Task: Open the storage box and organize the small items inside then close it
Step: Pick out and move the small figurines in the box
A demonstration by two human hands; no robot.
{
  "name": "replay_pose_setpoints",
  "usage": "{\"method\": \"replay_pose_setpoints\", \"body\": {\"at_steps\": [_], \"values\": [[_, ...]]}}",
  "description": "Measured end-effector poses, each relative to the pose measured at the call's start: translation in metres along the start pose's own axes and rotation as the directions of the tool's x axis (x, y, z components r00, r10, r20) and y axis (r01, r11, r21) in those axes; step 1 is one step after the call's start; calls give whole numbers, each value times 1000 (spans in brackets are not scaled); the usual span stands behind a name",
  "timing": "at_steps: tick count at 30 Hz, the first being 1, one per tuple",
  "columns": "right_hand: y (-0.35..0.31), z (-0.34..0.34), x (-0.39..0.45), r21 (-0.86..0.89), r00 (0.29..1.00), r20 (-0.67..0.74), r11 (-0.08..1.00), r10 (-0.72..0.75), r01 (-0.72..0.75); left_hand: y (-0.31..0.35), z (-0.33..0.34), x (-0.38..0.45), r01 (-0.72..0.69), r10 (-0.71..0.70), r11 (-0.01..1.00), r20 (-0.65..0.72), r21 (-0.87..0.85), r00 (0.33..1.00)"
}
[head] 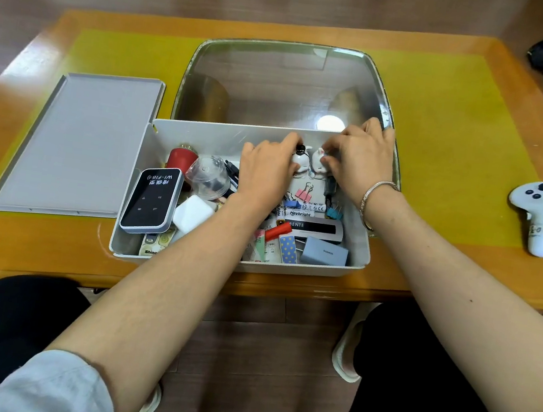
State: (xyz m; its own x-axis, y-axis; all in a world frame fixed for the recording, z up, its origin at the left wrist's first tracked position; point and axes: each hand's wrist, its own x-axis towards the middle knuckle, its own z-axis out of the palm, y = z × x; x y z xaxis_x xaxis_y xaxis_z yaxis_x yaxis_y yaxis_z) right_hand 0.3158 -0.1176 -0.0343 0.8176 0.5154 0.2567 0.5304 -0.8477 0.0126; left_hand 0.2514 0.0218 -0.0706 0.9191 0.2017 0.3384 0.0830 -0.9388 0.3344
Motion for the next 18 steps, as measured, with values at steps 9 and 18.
{"method": "replay_pose_setpoints", "body": {"at_steps": [9,18], "values": [[0,1,0,-3,1000,-1,1000,21,-21,-2,1,0,0,0,1000,2,-22,1000],[1,1,0,7,1000,3,1000,22,-23,-2,2,1,17,-16,999,25,-37,1000]]}}
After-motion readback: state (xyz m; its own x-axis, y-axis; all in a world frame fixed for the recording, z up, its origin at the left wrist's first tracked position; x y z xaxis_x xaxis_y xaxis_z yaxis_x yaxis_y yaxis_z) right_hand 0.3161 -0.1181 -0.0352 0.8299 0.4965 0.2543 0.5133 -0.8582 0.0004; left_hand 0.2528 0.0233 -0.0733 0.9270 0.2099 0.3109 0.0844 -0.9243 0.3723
